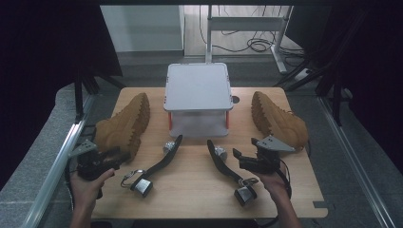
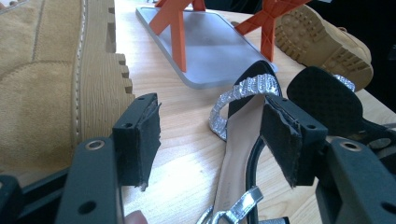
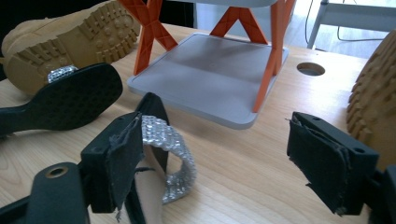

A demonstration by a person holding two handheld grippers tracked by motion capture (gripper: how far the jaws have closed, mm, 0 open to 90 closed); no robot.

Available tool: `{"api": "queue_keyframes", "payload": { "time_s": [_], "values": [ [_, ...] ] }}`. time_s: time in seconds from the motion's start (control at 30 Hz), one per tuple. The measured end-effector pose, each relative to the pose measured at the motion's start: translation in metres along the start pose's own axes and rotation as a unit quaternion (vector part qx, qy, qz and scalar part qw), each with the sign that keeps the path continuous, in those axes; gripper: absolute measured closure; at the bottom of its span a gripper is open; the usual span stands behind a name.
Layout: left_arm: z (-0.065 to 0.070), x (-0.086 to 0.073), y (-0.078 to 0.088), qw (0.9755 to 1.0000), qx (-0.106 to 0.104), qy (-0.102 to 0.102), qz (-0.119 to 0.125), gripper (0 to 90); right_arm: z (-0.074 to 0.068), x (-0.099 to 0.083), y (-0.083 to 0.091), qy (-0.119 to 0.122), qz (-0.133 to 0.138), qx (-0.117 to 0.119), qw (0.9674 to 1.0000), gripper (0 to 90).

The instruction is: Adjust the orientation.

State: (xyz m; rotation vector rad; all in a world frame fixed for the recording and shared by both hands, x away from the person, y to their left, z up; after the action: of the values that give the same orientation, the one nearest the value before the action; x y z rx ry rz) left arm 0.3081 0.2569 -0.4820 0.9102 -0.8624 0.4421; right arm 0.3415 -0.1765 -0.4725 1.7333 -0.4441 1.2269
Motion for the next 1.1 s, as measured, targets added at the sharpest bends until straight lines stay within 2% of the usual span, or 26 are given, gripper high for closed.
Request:
{"api": "queue_keyframes", "payload": {
  "time_s": [0.13, 0.2, 0.27, 0.4, 0.5, 0.57, 0.73, 0.87, 1.03, 1.1],
  "values": [
    [0.002, 0.001, 0.002, 1.0, 0.007, 0.0, 0.003, 38.3, 0.007, -0.003, 0.001, -0.003, -0.003, 0.003, 1.0, 21.3],
    [0.003, 0.0, 0.003, 0.9999, 0.01, 0.004, 0.004, 38.3, 0.015, -0.008, -0.001, -0.007, -0.015, -0.003, 0.9999, 20.8],
    [0.004, 0.0, 0.003, 0.9999, 0.012, 0.006, 0.006, 38.3, 0.017, -0.01, -0.001, -0.012, -0.019, -0.004, 0.9997, 20.7],
    [0.009, 0.0, 0.001, 0.9998, 0.012, -0.012, -0.003, 38.9, 0.017, -0.01, 0.0, -0.01, -0.019, 0.003, 0.9998, 21.6],
    [0.014, 0.001, 0.004, 0.9999, 0.003, -0.013, 0.004, 40.0, 0.015, -0.01, 0.001, -0.008, -0.018, 0.004, 0.9998, 22.7],
    [0.017, 0.004, 0.008, 0.9997, 0.0, -0.022, 0.011, 40.7, 0.012, -0.011, 0.005, -0.008, -0.014, 0.009, 0.9998, 23.8],
    [0.014, 0.009, 0.008, 0.9995, -0.017, -0.023, 0.016, 58.3, 0.012, -0.012, 0.012, -0.008, -0.007, 0.01, 0.9999, 27.5],
    [0.017, 0.012, -0.002, 0.9991, -0.03, -0.029, -0.002, 73.6, 0.013, -0.016, 0.012, -0.011, -0.014, 0.012, 0.9998, 28.7],
    [0.025, 0.019, -0.009, 0.9984, -0.025, -0.051, -0.002, 88.5, 0.015, -0.019, 0.009, -0.007, -0.021, 0.012, 0.9997, 30.3],
    [0.027, 0.023, -0.012, 0.9981, -0.022, -0.058, -0.002, 90.0, 0.016, -0.021, 0.007, -0.006, -0.029, 0.013, 0.9995, 30.4]
  ]
}}
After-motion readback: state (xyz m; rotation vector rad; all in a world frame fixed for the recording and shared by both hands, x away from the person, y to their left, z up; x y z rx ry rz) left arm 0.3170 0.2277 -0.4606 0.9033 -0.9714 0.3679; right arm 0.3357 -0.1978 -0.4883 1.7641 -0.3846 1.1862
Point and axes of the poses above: each handheld gripper's, and its own axes: y roughly backward along the jaws, x roughly out of its top, z roughly to its right, the point moved 7 cm from there along -y, roughly forward along the jaws, and after that the axes turned 3 degrees about -z, right-handed, at the moved point
